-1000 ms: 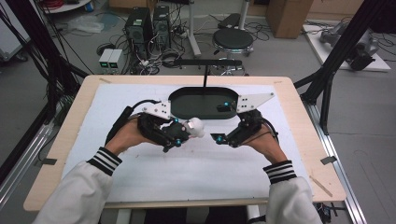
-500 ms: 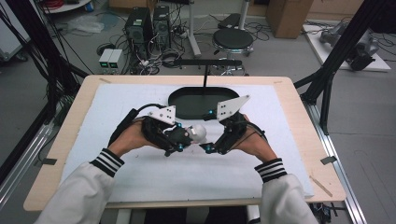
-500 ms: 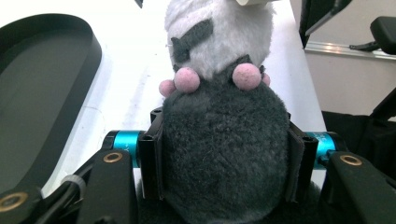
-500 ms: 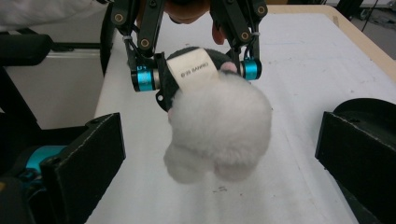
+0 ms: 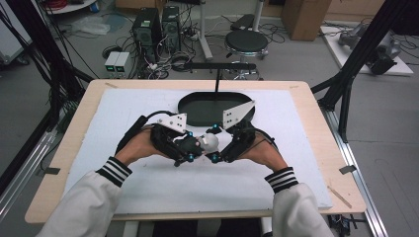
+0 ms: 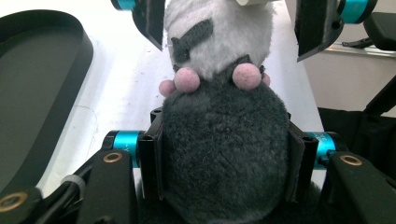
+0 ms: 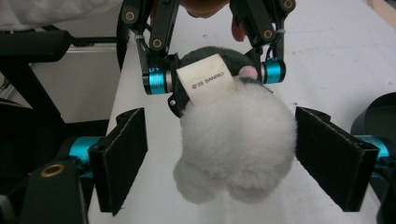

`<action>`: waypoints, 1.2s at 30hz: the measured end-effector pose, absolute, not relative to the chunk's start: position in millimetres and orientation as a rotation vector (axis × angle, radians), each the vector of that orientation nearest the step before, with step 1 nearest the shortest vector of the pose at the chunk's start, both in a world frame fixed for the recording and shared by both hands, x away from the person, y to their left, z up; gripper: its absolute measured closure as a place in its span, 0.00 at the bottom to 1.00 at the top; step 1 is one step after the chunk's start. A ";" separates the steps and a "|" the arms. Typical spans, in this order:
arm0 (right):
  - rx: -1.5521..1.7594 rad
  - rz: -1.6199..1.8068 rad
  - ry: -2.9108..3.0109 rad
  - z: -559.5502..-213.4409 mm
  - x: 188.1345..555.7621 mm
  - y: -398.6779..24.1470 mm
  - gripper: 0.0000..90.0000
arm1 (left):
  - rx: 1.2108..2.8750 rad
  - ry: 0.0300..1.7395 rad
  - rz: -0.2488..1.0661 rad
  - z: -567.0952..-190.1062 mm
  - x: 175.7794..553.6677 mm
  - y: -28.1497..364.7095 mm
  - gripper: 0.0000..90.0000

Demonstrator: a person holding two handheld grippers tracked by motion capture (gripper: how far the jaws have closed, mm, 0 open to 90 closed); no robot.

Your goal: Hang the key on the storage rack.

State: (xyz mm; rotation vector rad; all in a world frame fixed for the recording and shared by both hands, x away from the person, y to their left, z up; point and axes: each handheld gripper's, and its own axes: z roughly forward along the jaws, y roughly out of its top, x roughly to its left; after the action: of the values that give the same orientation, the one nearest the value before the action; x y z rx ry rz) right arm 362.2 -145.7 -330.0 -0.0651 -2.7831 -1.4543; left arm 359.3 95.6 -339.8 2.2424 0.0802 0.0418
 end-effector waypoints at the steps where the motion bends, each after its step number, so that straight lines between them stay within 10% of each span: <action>1: -0.062 -1.447 -2.785 -330.5 362.4 -145.0 0.22 | 2.244 0.079 0.038 -339.9 359.4 95.7 0.51; 12: -0.062 -1.434 -2.777 -331.1 362.5 -141.0 0.55 | 2.260 0.037 0.023 -342.1 357.4 93.8 0.50; 26: -0.090 -1.448 -2.805 -329.4 362.7 -143.4 0.62 | 2.223 0.025 0.041 -342.8 363.3 95.0 0.45; 36: -0.214 -1.511 -2.817 -323.0 364.5 -159.1 0.62 | 2.084 0.219 0.145 -340.4 370.5 112.9 0.02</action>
State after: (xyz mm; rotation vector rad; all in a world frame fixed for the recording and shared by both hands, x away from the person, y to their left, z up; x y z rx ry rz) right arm 364.5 -159.1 -323.0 -0.2139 -2.8166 -1.5110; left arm 370.5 112.9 -340.4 2.0842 0.2186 0.1448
